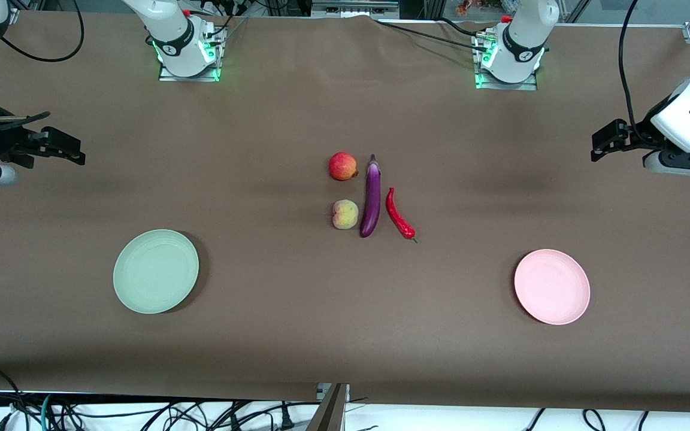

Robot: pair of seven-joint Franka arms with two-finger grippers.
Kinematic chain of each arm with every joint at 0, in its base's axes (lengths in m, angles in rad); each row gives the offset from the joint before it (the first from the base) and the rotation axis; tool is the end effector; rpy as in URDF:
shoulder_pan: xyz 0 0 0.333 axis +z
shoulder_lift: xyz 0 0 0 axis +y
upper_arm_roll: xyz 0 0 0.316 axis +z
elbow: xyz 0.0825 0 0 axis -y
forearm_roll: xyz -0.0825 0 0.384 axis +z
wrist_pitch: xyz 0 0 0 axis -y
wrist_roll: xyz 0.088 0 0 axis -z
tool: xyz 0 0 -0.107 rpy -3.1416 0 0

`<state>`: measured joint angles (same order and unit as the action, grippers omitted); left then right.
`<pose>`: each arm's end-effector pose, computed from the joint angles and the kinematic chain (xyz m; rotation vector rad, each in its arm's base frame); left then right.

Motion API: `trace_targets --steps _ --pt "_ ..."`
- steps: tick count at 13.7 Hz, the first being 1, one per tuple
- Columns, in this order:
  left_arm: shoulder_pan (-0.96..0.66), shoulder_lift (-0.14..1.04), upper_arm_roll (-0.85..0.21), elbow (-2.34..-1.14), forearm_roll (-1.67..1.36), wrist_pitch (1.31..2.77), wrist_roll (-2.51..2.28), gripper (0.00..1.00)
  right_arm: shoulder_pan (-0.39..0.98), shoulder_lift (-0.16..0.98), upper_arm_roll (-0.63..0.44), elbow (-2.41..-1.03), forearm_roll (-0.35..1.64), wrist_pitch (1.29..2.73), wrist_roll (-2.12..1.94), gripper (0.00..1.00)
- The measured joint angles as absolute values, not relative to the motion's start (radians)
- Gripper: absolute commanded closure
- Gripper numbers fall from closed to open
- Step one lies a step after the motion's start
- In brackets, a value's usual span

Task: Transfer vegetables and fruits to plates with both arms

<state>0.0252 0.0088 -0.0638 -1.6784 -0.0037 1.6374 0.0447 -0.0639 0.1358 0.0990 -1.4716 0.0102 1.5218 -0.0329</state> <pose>0.5584 -0.0218 0.5744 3.1335 -0.1301 -0.0781 0.5894 0.0179 0.5896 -3.1135 -0.1055 0.1324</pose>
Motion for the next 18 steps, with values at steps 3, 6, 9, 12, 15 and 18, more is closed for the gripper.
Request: trace_targets --steps 3,6,9,12,15,18 --pt "0.012 0.067 -0.066 -1.679 -0.006 1.636 0.045 0.0 -0.063 0.136 0.099 -1.471 0.01 1.523 -0.033 0.0" --pt "-0.05 0.155 -0.071 -1.679 -0.04 1.67 -0.03 0.0 -0.062 0.138 0.1 -1.471 0.01 1.523 -0.033 0.0" --pt "-0.146 0.263 -0.075 -1.679 -0.048 1.802 -0.229 0.0 -0.061 0.157 0.1 -1.473 0.01 1.521 -0.033 0.0" --pt "-0.255 0.364 -0.079 -1.678 -0.049 1.905 -0.495 0.0 -0.062 0.216 0.1 -1.473 0.01 1.522 -0.033 0.0" --pt "-0.376 0.463 -0.081 -1.679 -0.049 2.026 -0.775 0.0 -0.058 0.267 0.102 -1.473 0.011 1.527 -0.033 0.0" --pt "-0.455 0.589 -0.08 -1.679 -0.049 2.189 -0.945 0.0 0.011 0.334 0.108 -1.474 0.013 1.575 0.037 0.0"
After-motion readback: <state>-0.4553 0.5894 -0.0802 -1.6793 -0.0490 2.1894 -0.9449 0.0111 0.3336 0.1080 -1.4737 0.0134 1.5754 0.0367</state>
